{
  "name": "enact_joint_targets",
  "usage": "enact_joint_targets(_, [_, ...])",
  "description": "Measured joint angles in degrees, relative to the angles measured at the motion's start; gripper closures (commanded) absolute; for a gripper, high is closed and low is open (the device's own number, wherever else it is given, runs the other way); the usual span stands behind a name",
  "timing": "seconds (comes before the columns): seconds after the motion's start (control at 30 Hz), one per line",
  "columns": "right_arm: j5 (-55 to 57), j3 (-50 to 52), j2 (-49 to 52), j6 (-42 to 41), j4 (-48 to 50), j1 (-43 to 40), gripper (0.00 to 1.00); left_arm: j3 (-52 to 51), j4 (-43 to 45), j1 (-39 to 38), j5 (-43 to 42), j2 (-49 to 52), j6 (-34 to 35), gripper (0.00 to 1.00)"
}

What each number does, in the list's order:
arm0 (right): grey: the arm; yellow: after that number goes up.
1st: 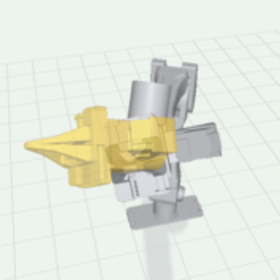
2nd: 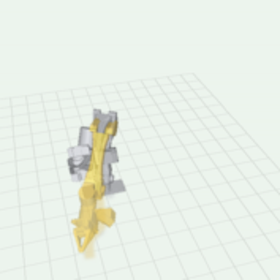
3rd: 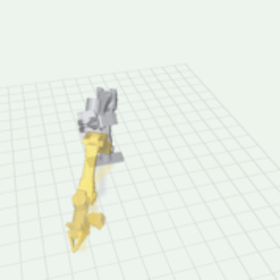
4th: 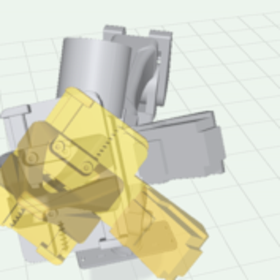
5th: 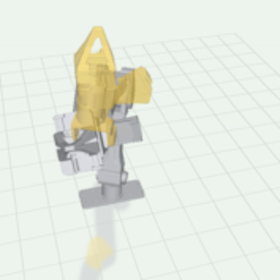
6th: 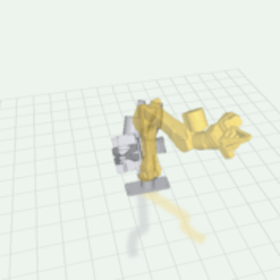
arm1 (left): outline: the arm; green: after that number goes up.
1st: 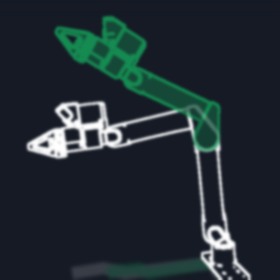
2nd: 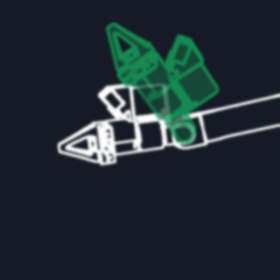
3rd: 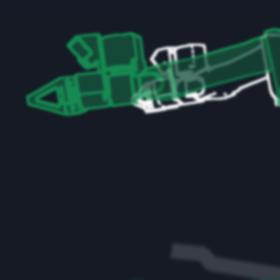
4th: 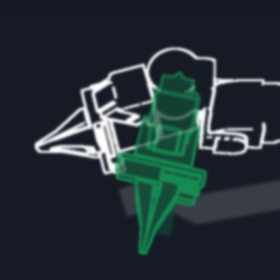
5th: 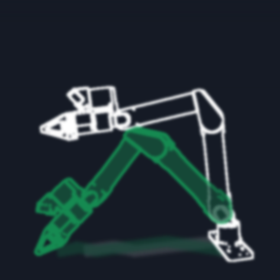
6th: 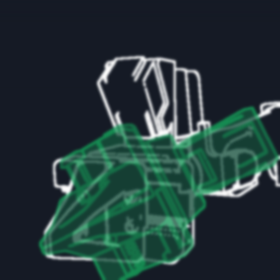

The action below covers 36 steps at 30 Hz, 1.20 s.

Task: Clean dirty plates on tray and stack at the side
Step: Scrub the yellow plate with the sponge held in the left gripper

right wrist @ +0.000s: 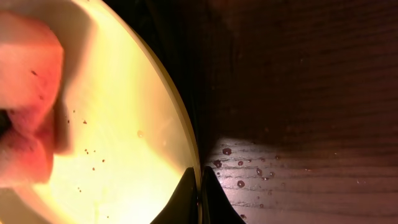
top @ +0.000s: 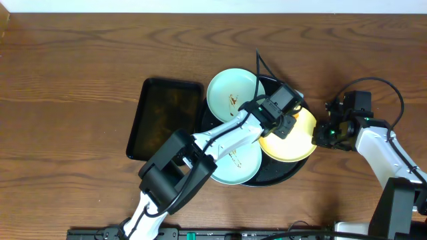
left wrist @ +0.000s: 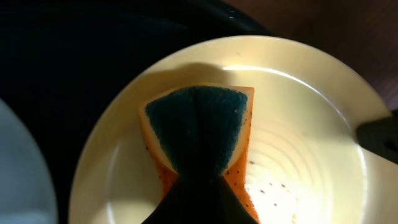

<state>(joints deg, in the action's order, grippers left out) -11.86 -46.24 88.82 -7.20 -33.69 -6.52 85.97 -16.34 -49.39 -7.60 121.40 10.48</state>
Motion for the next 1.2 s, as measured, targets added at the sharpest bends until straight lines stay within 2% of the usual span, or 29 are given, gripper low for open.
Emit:
enact_joint_targets(0.4, [0.02, 0.0, -0.04, 0.0, -0.2, 0.0, 0.99, 0.0, 0.74, 0.04, -1.42, -0.04, 0.24, 0.93])
enact_joint_targets(0.8, [0.07, -0.11, -0.04, -0.02, -0.55, -0.02, 0.99, 0.0, 2.4, -1.16, 1.16, 0.17, 0.24, 0.92])
enact_joint_targets(1.2, [0.04, -0.11, -0.07, 0.0, -0.83, 0.0, 0.99, 2.12, -9.05, -2.12, 6.51, 1.05, -0.02, 0.92])
